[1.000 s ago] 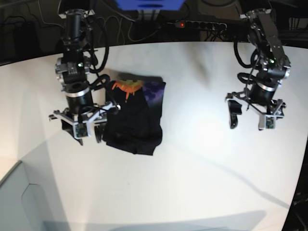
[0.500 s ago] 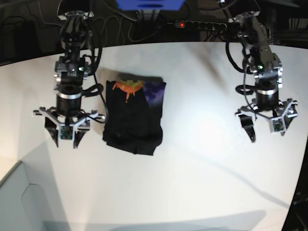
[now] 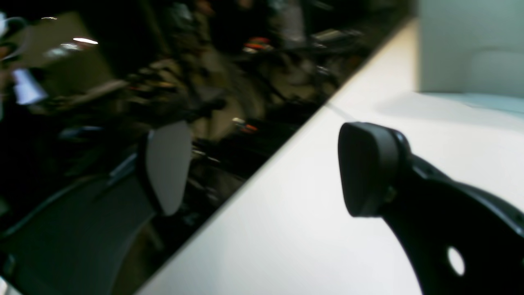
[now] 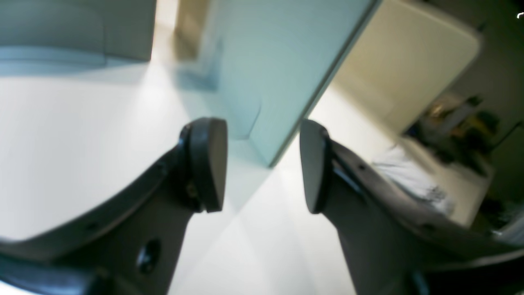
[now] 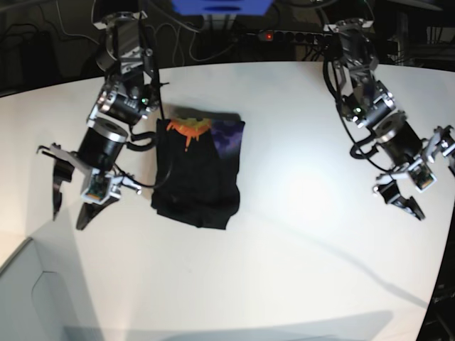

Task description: Fold the T-shirt properly

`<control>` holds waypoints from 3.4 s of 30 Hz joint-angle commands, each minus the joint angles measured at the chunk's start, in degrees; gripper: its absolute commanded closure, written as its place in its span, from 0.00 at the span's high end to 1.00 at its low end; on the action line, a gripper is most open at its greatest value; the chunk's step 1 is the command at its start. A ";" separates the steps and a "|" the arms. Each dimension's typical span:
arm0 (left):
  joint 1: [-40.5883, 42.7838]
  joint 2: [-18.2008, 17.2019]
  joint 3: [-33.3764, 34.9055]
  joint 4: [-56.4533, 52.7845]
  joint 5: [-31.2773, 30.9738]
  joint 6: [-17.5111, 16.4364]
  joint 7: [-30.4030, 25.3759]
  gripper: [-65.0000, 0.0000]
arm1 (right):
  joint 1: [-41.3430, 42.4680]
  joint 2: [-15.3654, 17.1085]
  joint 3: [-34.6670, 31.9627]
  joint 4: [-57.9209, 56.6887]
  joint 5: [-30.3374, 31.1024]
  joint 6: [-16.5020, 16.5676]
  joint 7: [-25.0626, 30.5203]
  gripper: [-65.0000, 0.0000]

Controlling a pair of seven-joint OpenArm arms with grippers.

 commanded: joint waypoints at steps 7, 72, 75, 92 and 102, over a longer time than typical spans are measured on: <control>0.54 -0.87 3.78 0.42 2.75 3.42 -13.30 0.83 | -3.18 3.02 -2.57 1.06 -1.71 -6.09 16.68 0.45; 4.67 -6.85 12.13 0.42 -25.29 -35.26 -16.99 0.17 | -5.46 -0.41 4.90 0.71 25.54 27.05 23.45 0.28; 4.67 -6.85 12.13 0.42 -25.29 -35.26 -17.08 0.47 | -5.46 -0.49 4.72 0.71 25.54 27.14 23.63 0.50; 7.04 -10.36 11.61 1.13 -25.38 -35.52 -17.43 0.70 | -12.32 -0.14 6.31 2.21 25.54 34.88 25.03 0.38; 20.23 -14.50 -0.61 1.74 -41.82 -35.79 -24.02 0.70 | -27.44 1.44 19.23 2.29 32.75 34.61 37.96 0.38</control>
